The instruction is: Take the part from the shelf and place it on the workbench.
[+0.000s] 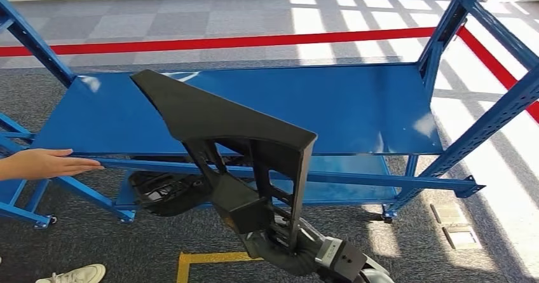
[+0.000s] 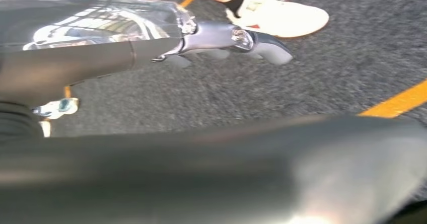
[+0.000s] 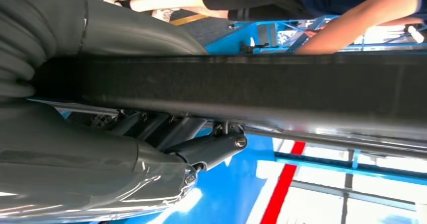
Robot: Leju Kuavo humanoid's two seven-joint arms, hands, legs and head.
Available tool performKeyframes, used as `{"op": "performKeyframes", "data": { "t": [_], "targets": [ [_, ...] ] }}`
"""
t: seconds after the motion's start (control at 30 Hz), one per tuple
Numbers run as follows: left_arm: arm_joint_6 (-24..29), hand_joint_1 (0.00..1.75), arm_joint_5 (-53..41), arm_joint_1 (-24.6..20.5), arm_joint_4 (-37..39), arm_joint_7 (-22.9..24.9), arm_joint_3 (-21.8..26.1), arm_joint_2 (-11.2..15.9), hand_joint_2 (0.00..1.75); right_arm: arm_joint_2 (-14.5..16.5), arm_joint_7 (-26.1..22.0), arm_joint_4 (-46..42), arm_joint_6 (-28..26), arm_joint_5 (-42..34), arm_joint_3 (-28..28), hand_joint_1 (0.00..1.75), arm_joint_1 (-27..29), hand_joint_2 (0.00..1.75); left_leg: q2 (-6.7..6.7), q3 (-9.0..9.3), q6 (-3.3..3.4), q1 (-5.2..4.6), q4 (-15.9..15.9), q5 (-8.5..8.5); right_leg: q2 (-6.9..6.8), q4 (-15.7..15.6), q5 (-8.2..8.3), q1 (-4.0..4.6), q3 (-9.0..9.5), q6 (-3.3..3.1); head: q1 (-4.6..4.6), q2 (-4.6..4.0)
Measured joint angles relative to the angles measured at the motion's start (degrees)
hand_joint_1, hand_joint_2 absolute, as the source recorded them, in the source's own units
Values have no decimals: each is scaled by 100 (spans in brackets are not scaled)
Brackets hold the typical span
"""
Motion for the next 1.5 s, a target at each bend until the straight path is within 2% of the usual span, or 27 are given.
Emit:
{"op": "performKeyframes", "data": {
  "t": [0.03, 0.1, 0.17, 0.23, 0.3, 0.37, 0.4, 0.47, 0.53, 0.57, 0.63, 0.7, 0.73, 0.77, 0.8, 0.87, 0.93, 0.97, 1.03, 1.07, 1.13, 1.2, 1.23, 1.3, 1.37, 1.43, 1.5],
  "targets": [
    [-1, 0, 0, 2, 0, 0, 0, 0, 175, 3, 2, 1, -2, -4, 0, 175, -4, 175, -2, -19, -20, 9, 22, -38, -12, 12, 22, 1, -31, -41, -1, 0],
    [-2, 0, 0, 1, 0, 0, 0, 0, 175, 10, 5, 3, -2, -5, 0, 175, -13, 175, -5, -124, -56, 19, 297, -352, -45, 17, 83, 2, -120, -134, -6, 0],
    [-9, 0, -1, 0, 0, -2, 0, 0, 175, 18, 7, 4, -2, -7, 0, 175, -12, 175, -6, -315, -72, 14, 957, -851, -73, 20, 160, 33, -233, -212, -10, 0],
    [-19, 0, -2, 3, 0, -8, 0, 0, 175, 21, 9, 6, -2, -7, 0, 175, -6, 175, -6, -356, -40, -2, 1415, -1096, -94, 23, 241, 87, -347, -250, -11, 0],
    [-21, 0, -2, 1, 0, -18, 0, 0, 175, 21, 11, 5, -2, -7, 0, 175, -8, 175, -9, -12, 67, -53, 1063, -949, -96, 21, 325, 148, -440, -269, -11, 0],
    [-21, 0, -2, -13, 0, -26, 0, 7, 175, 28, 11, -3, -2, -8, -1, 175, -11, 175, -15, 545, 247, -153, 222, -703, -94, 17, 415, 187, -511, -274, -9, 0],
    [-20, 0, -2, -26, 0, -33, 0, 10, 175, 33, 11, -6, -3, -8, -2, 175, -14, 175, -14, 729, 309, -206, -94, -623, -97, 13, 463, 187, -540, -258, -9, 0],
    [-20, 0, -3, -41, 0, -44, 0, 16, 175, 43, 14, -8, -3, -10, -4, 175, -15, 175, -6, 817, 336, -274, -311, -568, -115, -1, 554, 160, -572, -199, -9, 0],
    [-22, 0, -4, -28, 2, -48, 0, 9, 175, 48, 19, -7, -2, -11, -4, 175, -13, 175, 11, 763, 296, -276, -360, -426, -117, -36, 616, 138, -595, -137, -13, 0],
    [-24, 0, -4, -23, 4, -48, 0, 7, 175, 49, 21, -6, -2, -11, -4, 175, -12, 175, 25, 712, 285, -258, -397, -334, -106, -2, 523, 141, -626, -112, -14, 0],
    [-26, 0, -5, -28, 7, -54, 0, 1, 175, 46, 36, -3, -2, -12, -6, 175, -9, 175, 55, 547, 272, -214, -445, -157, -81, 354, 23, 145, -740, -84, -12, 0],
    [-32, 0, -7, -28, 7, -61, 0, -7, 175, 44, 53, 2, -2, -13, -8, 175, -6, 175, 70, 359, 279, -210, -425, -25, -79, 1009, -481, 144, -829, -56, -8, 0],
    [-34, 0, -7, -25, 7, -62, 0, -10, 175, 44, 58, 5, -2, -13, -9, 175, -5, 175, 84, 265, 272, -209, -408, 36, -80, 1272, -543, 142, -816, -37, -7, 0],
    [-35, 0, -7, -25, 7, -62, 0, -11, 175, 43, 62, 9, -2, -13, -9, 175, -4, 175, 98, 165, 262, -204, -381, 93, -81, 1391, -470, 139, -732, -14, -7, 0],
    [-35, 0, -7, -27, 7, -62, 0, -11, 175, 41, 65, 12, -2, -13, -9, 175, -3, 175, 108, 61, 245, -194, -341, 139, -82, 1317, -315, 134, -557, 9, -7, 0],
    [-35, 0, -7, -32, 7, -62, 0, -12, 175, 39, 68, 13, -2, -13, -9, 175, -8, 175, 115, -132, 199, -179, -212, 198, -86, 668, -102, 121, 19, 50, -5, 0],
    [-35, 0, -8, -34, 7, -63, 0, -13, 175, 39, 68, 8, -2, -13, -9, 175, -12, 175, 113, -258, 146, -184, -80, 242, -76, -21, -207, 124, 502, 23, -10, 0],
    [-35, 0, -9, -34, 7, -63, 0, -13, 175, 39, 68, 6, -2, -13, -9, 175, -13, 175, 112, -300, 120, -190, -42, 276, -67, -198, -283, 132, 600, -1, -13, 0],
    [-35, 0, -9, -29, 7, -63, 0, -13, 175, 38, 68, 6, -3, -13, -9, 175, -3, 175, 104, -357, 64, -182, -13, 336, -66, -255, -286, 128, 561, -86, -15, 0],
    [-35, 0, -9, -22, 7, -63, 0, -13, 175, 38, 72, 7, -4, -13, -9, 175, 4, 175, 86, -387, 30, -173, 24, 263, -73, -256, -247, 121, 510, -144, -15, 0],
    [-36, 0, -9, -6, 7, -62, 0, -13, 175, 43, 78, 9, -4, -10, -9, 175, 21, 175, 46, -458, -54, -139, 349, -211, -93, -258, -129, 105, 372, -251, -16, 0],
    [-38, 0, -10, -4, 7, -61, 0, -13, 175, 49, 81, 9, -4, -5, -9, 175, 48, 175, 29, -545, -115, -107, 1010, -766, -102, -250, 6, 113, 196, -281, -18, 0],
    [-38, 0, -11, -5, 7, -61, 0, -13, 175, 49, 81, 9, -4, -1, -10, 175, 64, 175, 27, -553, -126, -98, 1306, -877, -110, -244, 74, 120, 101, -280, -18, 0],
    [-39, 0, -14, -3, 7, -61, 0, -13, 175, 49, 81, 9, -5, 8, -11, 175, 88, 175, 21, -353, -102, -95, 1420, -699, -122, -235, 206, 137, -77, -271, -18, 0],
    [-39, 0, -15, -10, 7, -61, 0, -11, 175, 51, 81, 2, -8, 13, -15, 175, 95, 175, -5, 210, -6, -125, 772, -416, -122, -230, 327, 152, -215, -254, -18, 0],
    [-38, 0, -16, -26, 7, -61, 0, -8, 175, 57, 81, -7, -13, 17, -21, 175, 94, 175, -43, 826, 108, -186, -121, -406, -122, -226, 436, 165, -294, -216, -18, 0],
    [-36, 0, -19, -34, 7, -62, -2, -7, 175, 63, 82, -11, -19, 24, -26, 175, 92, 175, -59, 1046, 162, -233, -534, -470, -128, -235, 548, 162, -351, -159, -18, 0]
  ]
}}
